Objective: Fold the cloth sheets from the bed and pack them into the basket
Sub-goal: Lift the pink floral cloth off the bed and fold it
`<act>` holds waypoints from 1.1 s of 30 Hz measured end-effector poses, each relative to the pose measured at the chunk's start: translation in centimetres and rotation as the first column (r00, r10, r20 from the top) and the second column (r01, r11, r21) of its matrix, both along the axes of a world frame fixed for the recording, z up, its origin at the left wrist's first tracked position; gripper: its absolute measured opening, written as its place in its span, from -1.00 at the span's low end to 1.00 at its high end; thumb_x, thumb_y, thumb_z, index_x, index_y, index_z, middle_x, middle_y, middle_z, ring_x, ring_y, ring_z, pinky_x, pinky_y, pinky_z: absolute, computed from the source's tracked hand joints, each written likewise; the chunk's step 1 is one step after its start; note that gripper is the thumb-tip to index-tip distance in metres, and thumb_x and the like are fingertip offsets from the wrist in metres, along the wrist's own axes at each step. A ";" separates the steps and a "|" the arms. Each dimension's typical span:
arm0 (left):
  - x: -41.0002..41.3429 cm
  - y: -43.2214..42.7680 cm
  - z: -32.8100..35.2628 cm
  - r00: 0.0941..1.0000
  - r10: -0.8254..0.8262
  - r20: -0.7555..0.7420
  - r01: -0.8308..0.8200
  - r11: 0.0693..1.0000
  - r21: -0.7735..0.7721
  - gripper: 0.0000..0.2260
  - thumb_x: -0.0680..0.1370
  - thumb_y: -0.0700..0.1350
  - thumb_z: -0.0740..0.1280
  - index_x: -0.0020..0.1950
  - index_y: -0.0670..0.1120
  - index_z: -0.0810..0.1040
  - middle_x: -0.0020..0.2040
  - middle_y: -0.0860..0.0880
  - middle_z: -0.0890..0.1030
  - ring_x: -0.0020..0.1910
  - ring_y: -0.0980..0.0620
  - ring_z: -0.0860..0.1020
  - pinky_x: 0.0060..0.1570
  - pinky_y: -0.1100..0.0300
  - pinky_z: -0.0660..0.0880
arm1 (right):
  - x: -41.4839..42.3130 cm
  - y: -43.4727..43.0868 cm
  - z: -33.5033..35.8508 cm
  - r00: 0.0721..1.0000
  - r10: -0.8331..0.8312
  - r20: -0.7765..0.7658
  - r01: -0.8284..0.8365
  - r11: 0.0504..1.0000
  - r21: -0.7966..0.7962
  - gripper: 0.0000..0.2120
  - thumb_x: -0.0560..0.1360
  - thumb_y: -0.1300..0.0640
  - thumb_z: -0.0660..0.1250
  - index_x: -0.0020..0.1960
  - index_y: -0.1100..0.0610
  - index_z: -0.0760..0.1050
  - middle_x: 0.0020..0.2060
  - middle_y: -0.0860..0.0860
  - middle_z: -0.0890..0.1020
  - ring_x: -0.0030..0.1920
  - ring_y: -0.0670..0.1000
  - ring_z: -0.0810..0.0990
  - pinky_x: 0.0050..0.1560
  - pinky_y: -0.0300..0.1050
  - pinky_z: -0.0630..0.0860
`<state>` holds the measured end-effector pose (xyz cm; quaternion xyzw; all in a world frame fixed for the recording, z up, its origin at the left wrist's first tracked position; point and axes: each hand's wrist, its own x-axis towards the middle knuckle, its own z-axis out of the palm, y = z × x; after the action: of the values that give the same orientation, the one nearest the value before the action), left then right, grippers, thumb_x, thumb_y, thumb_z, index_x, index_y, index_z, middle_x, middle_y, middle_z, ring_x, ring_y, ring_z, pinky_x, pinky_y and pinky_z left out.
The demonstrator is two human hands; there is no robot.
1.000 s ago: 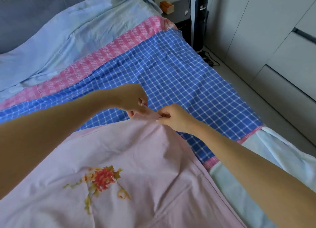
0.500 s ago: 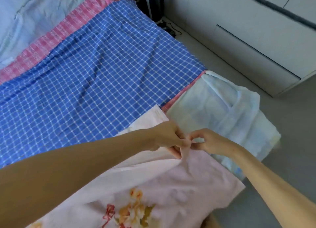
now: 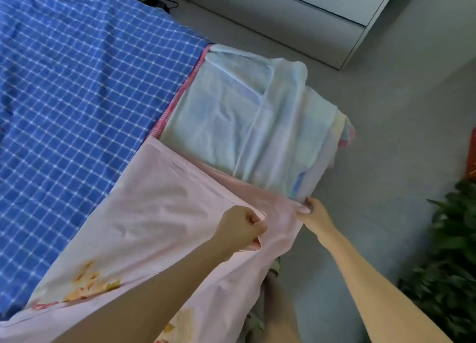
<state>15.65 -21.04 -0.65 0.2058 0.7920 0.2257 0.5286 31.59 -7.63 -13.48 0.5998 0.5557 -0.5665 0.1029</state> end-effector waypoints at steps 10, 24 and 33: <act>0.6 -0.9 -0.6 0.944 0.251 0.213 -0.246 0.968 -0.051 -0.95 0.48 -0.32 0.34 -0.16 -0.31 0.56 -0.29 -0.18 0.64 -0.25 -0.12 0.66 -0.16 0.06 0.63 | 2.6 -1.4 -1.3 0.978 -0.182 -0.100 0.168 0.977 -0.132 -0.93 0.49 0.28 0.37 -0.15 0.28 0.53 -0.24 0.12 0.55 -0.27 0.03 0.47 -0.20 -0.05 0.52; 1.1 -3.8 2.0 0.879 0.465 0.103 -0.469 0.883 0.012 -0.90 0.48 -0.31 0.35 -0.25 -0.25 0.56 -0.32 -0.19 0.64 -0.35 -0.10 0.64 -0.15 0.07 0.63 | -3.3 -13.3 8.3 0.950 0.161 -0.267 0.088 0.682 0.726 -0.75 0.50 0.17 0.22 -0.35 0.12 0.47 -0.50 -0.12 0.44 -0.47 -0.11 0.37 -0.41 -0.18 0.30; 0.0 -4.1 3.1 0.837 0.527 0.144 -0.532 0.847 -0.008 -0.92 0.41 -0.43 0.29 -0.24 -0.34 0.57 -0.26 -0.31 0.64 -0.29 -0.18 0.66 -0.18 0.09 0.63 | -5.2 -15.1 9.5 0.928 0.361 -0.094 -0.061 0.396 0.916 -0.88 0.39 0.30 0.37 -0.31 0.18 0.54 -0.46 0.01 0.49 -0.46 0.01 0.45 -0.51 -0.21 0.36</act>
<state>15.70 -25.11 2.44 -0.0290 0.7748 0.3899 0.4967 26.40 -22.72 -3.94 0.3985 0.8516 -0.2406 -0.2411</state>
